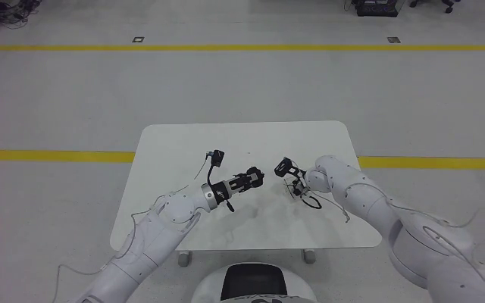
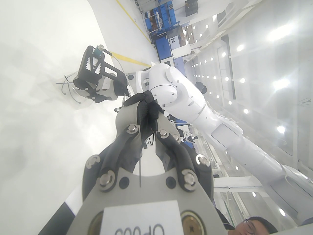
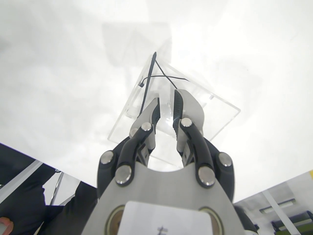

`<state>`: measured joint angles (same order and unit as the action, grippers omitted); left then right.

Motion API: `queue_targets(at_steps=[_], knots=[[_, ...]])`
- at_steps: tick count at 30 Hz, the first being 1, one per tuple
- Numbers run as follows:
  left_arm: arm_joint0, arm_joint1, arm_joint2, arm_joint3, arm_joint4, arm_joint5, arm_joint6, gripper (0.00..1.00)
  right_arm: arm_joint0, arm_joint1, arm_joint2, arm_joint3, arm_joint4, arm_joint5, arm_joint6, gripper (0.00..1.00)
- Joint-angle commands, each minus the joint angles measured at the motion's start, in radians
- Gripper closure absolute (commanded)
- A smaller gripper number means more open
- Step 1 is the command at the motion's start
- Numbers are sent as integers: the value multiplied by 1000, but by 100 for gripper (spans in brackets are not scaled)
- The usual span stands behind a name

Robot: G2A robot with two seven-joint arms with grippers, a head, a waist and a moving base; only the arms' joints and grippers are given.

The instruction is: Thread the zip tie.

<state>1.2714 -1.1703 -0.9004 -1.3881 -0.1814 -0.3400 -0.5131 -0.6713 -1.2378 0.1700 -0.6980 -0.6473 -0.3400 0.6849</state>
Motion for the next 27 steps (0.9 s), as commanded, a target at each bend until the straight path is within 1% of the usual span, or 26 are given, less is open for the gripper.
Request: queue_targets(at_steps=[1, 4, 12, 14, 17, 22, 27], knots=[[0, 0, 0, 0, 0, 0, 0, 100, -3, 5, 0, -8, 6, 0, -12, 83], [0, 0, 0, 0, 0, 0, 0, 100, -8, 19, 0, -25, 20, 0, -27, 83], [0, 0, 0, 0, 0, 0, 0, 100, -15, 64, 0, -84, 41, 0, -36, 78], [0, 0, 0, 0, 0, 0, 0, 100, -15, 74, 0, -98, 43, 0, -37, 79], [0, 0, 0, 0, 0, 0, 0, 100, -16, 87, 0, -119, 43, 0, -37, 76], [0, 0, 0, 0, 0, 0, 0, 100, -19, 102, 0, -149, 45, 0, -29, 76], [0, 0, 0, 0, 0, 0, 0, 100, -21, 107, 0, -164, 50, 0, -19, 76]])
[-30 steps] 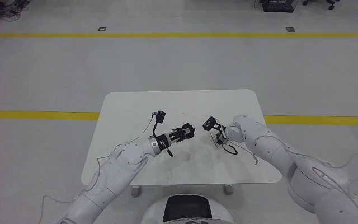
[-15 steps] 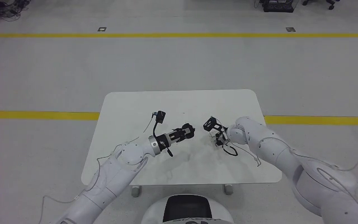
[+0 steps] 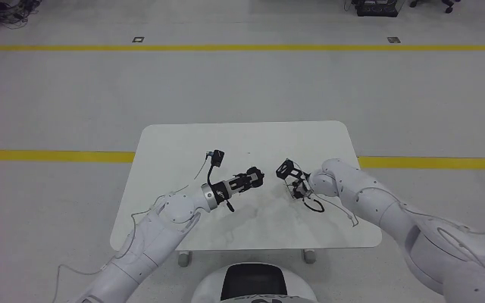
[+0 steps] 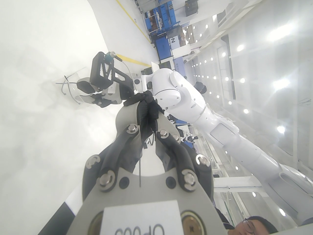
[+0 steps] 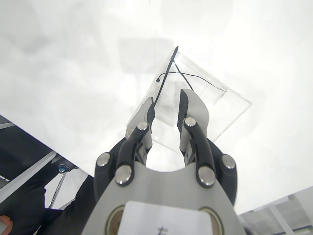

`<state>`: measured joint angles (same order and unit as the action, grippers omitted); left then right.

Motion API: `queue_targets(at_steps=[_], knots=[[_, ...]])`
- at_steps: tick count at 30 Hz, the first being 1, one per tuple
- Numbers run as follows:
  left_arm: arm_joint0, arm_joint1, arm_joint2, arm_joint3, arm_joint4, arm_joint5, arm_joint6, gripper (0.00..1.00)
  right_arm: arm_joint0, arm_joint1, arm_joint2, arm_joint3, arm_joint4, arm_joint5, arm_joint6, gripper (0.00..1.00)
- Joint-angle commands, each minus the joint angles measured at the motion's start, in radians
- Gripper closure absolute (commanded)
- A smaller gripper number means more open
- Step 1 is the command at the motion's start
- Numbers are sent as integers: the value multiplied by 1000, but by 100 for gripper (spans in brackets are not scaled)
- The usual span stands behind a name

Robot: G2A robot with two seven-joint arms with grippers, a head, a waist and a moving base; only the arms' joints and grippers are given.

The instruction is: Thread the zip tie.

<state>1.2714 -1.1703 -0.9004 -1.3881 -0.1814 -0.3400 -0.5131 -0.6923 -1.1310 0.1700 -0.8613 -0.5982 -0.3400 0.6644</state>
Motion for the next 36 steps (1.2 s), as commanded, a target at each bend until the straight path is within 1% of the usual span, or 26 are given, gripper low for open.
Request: queue_targets(at_steps=[1, 9, 25, 30, 33, 36], knots=[[0, 0, 0, 0, 0, 0, 0, 100, 0, 0, 0, -2, 1, 0, 2, 76], [0, 0, 0, 0, 0, 0, 0, 100, -2, -9, 0, 4, 6, 0, 15, 76], [0, 0, 0, 0, 0, 0, 0, 100, -1, -45, 0, 49, 1, 0, 30, 76], [0, 0, 0, 0, 0, 0, 0, 100, 2, -56, 0, 66, -4, 0, 35, 78], [0, 0, 0, 0, 0, 0, 0, 100, 3, -61, 0, 74, -5, 0, 35, 82], [0, 0, 0, 0, 0, 0, 0, 100, 5, -66, 0, 80, -6, 0, 35, 84]])
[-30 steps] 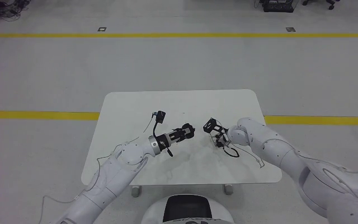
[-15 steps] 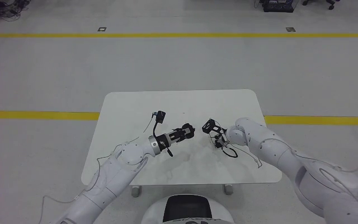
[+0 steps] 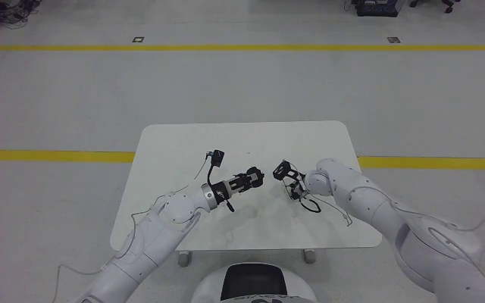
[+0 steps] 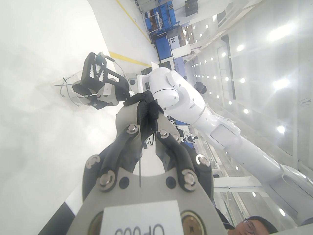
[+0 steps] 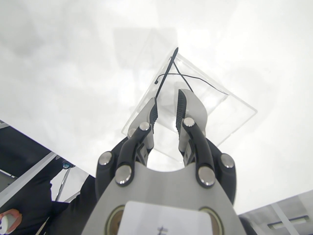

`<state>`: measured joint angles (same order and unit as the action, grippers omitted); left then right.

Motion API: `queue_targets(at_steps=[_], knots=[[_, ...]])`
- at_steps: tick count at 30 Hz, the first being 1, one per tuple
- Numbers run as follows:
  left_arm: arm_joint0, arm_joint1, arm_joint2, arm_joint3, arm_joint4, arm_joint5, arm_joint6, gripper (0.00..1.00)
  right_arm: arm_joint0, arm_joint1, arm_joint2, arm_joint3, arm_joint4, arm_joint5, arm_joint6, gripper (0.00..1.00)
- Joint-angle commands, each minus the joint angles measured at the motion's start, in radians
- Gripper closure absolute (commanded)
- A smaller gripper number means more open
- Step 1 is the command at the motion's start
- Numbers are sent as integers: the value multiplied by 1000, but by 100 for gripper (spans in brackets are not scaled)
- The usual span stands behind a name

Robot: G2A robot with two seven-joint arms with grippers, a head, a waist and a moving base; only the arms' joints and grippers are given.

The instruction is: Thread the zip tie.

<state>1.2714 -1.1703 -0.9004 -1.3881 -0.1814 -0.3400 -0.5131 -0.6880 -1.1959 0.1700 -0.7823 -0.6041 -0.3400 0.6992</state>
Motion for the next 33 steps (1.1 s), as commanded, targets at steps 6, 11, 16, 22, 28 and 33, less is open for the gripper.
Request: queue_targets(at_steps=[6, 11, 16, 22, 28, 33], knots=[[0, 0, 0, 0, 0, 0, 0, 100, 1, -6, 0, 8, -4, 0, -1, 84], [0, 0, 0, 0, 0, 0, 0, 100, 0, -3, 0, 5, 4, 0, -17, 80], [0, 0, 0, 0, 0, 0, 0, 100, -3, 6, 0, -4, 14, 0, -27, 79], [0, 0, 0, 0, 0, 0, 0, 100, -5, 10, 0, -9, 31, 0, -30, 77], [0, 0, 0, 0, 0, 0, 0, 100, -4, 15, 0, -11, 49, 0, -30, 76], [0, 0, 0, 0, 0, 0, 0, 100, -4, 20, 0, -19, 61, 0, -28, 77]])
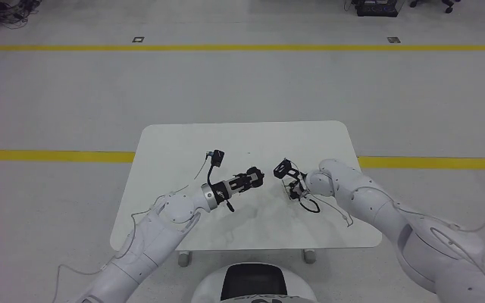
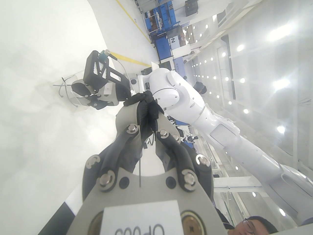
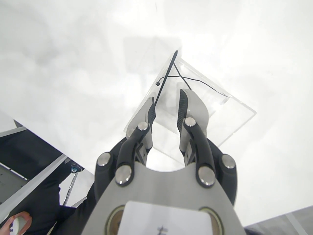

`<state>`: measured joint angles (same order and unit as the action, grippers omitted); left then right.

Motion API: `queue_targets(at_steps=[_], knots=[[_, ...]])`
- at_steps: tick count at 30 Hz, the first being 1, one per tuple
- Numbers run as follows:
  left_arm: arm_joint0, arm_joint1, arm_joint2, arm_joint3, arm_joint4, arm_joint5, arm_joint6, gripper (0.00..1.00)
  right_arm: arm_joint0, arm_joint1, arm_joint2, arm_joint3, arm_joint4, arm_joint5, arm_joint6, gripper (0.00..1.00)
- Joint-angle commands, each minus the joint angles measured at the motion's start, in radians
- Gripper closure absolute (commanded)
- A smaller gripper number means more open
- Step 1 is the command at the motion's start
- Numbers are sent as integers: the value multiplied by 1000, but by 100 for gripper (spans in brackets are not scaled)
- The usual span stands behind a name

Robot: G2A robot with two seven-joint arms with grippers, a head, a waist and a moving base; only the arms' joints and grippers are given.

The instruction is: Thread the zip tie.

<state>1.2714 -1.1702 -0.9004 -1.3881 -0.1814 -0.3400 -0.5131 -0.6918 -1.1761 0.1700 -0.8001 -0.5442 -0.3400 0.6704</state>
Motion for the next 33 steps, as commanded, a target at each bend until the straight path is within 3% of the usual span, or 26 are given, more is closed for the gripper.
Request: queue_targets(at_steps=[1, 18, 33], knots=[[0, 0, 0, 0, 0, 0, 0, 100, -1, 1, 0, -4, 3, 0, 1, 77], [0, 0, 0, 0, 0, 0, 0, 100, 0, -26, 0, 29, -1, 0, 31, 78], [0, 0, 0, 0, 0, 0, 0, 100, 10, -53, 0, 69, -18, 0, 41, 91]])
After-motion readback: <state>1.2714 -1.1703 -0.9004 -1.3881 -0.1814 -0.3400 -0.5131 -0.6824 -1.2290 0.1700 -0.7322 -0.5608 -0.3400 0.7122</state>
